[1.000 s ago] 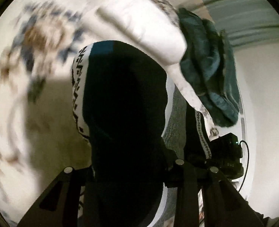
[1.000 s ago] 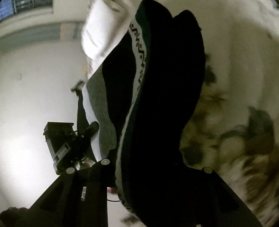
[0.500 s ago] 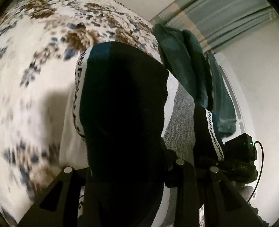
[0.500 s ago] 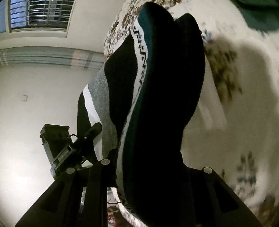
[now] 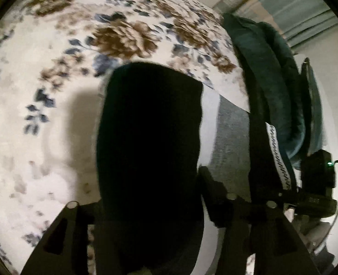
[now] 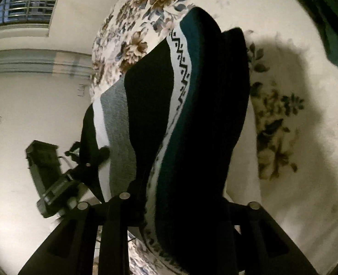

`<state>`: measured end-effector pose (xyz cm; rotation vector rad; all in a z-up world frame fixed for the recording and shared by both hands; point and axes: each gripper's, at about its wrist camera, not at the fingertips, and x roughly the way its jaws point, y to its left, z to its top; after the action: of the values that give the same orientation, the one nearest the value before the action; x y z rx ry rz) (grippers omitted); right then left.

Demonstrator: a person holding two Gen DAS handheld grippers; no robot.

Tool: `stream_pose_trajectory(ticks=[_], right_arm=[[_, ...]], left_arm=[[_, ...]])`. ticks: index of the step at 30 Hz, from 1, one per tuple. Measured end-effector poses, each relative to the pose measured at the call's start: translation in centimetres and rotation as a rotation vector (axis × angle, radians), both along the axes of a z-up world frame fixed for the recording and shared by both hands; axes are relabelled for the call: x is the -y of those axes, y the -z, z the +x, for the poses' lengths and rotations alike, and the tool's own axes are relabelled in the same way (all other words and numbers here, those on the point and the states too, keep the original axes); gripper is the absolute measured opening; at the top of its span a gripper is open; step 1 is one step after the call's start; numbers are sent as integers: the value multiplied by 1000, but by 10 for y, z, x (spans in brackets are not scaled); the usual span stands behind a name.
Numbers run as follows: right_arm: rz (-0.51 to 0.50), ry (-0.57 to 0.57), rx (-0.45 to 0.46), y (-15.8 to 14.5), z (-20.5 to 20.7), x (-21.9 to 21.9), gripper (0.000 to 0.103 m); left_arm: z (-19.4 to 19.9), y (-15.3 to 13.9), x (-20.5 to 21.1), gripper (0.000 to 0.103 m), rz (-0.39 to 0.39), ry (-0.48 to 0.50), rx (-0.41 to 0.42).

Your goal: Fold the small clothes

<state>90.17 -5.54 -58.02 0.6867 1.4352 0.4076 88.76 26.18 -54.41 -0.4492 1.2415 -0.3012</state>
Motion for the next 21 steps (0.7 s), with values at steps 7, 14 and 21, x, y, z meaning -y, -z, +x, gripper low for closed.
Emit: stream_pose_trajectory(ticks=[7, 14, 21], right_arm=[[-460, -23, 134, -63, -35, -15, 84], [-857, -20, 297, -127, -117, -38, 103], [-909, 73, 402, -226, -216, -26, 103]], left_arm=[[-33, -38, -3, 92, 261, -69, 85], [-100, -94, 20, 103, 421, -138, 192], [-170, -165, 37, 103, 467, -160, 266]])
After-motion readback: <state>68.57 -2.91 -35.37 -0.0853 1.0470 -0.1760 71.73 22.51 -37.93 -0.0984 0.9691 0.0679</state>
